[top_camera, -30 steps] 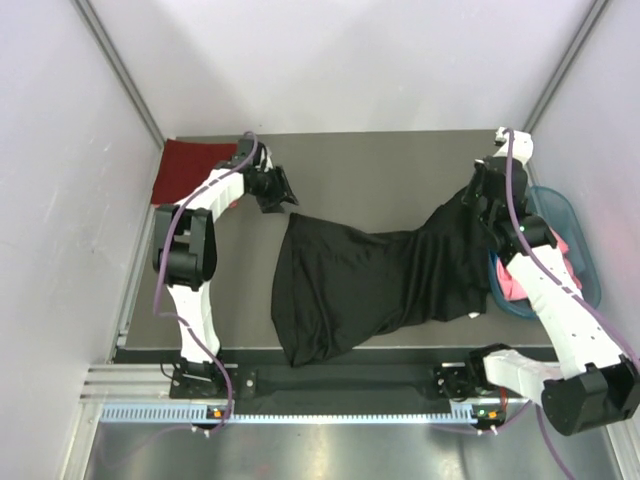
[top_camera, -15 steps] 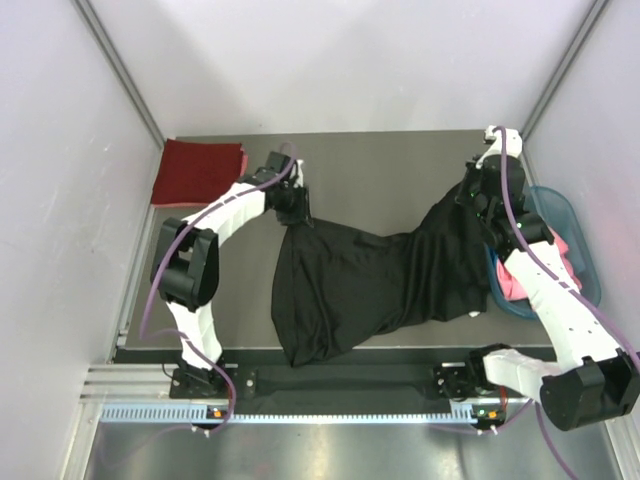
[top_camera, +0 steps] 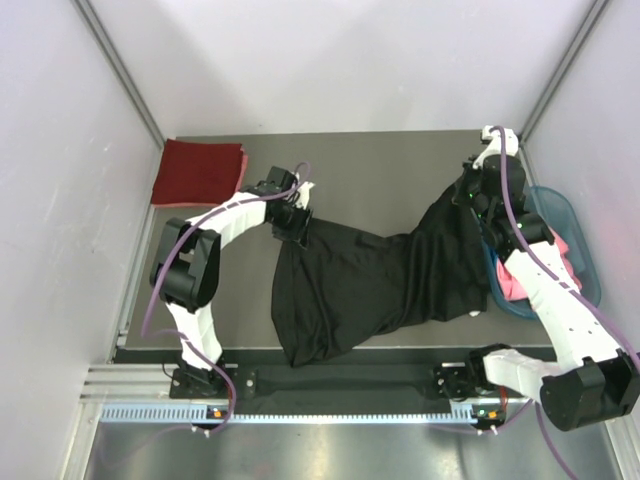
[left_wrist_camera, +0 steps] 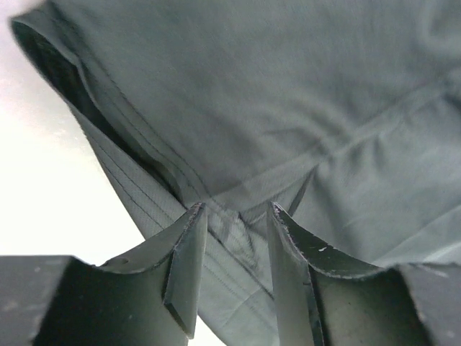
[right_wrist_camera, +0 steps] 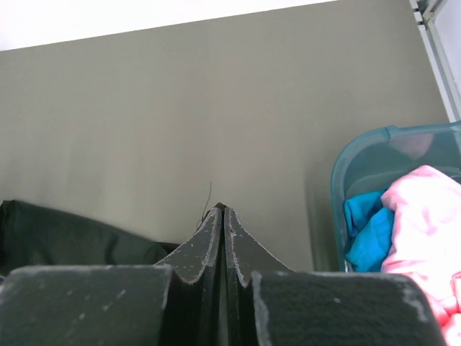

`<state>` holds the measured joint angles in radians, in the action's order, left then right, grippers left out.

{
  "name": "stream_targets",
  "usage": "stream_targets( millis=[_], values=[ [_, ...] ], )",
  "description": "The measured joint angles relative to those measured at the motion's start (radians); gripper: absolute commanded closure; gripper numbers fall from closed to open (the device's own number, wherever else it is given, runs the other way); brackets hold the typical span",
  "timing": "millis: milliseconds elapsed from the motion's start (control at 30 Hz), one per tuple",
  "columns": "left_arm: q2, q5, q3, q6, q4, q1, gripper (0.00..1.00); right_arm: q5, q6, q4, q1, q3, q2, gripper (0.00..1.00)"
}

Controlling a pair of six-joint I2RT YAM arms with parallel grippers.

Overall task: Fold and stack the t-shirts
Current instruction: Flatten the tshirt out

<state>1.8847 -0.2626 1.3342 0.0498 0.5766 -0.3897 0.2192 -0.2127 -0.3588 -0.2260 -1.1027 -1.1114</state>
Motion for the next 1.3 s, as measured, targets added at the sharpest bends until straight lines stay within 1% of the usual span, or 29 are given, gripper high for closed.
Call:
stream_targets(
  millis=[200,367,800,1100,1200,1233,1267,1300],
  values=[
    [-0.015,-0.021,-0.027,-0.087,0.014,0.000,0.56,-0.014,0.000,0.000,0.000,-0.006,0.008,1.00],
    [-0.015,-0.021,-0.027,-0.131,0.031,0.000,0.59,-0.027,0.000,0.000,0.002,-0.007,0.019,1.00],
    [-0.010,-0.030,-0.028,-0.153,0.028,-0.021,0.61,-0.034,0.000,-0.002,0.008,-0.007,0.032,1.00],
    [0.039,-0.005,-0.027,-0.154,0.022,-0.021,0.61,-0.034,0.000,-0.003,0.013,-0.007,0.035,1.00],
    [0.039,-0.001,-0.027,-0.154,0.019,-0.021,0.62,-0.034,0.000,-0.003,0.013,-0.007,0.039,1.00],
    [0.039,0.002,-0.027,-0.155,0.019,-0.021,0.65,-0.034,0.000,-0.003,0.013,-0.007,0.040,1.00],
    [0.039,0.004,-0.027,-0.155,0.019,-0.021,0.80,-0.034,0.000,-0.003,0.013,-0.007,0.040,1.00],
    [0.039,0.009,-0.027,-0.153,0.019,-0.021,0.88,-0.034,0.000,-0.003,0.013,-0.007,0.041,1.00]
  ],
)
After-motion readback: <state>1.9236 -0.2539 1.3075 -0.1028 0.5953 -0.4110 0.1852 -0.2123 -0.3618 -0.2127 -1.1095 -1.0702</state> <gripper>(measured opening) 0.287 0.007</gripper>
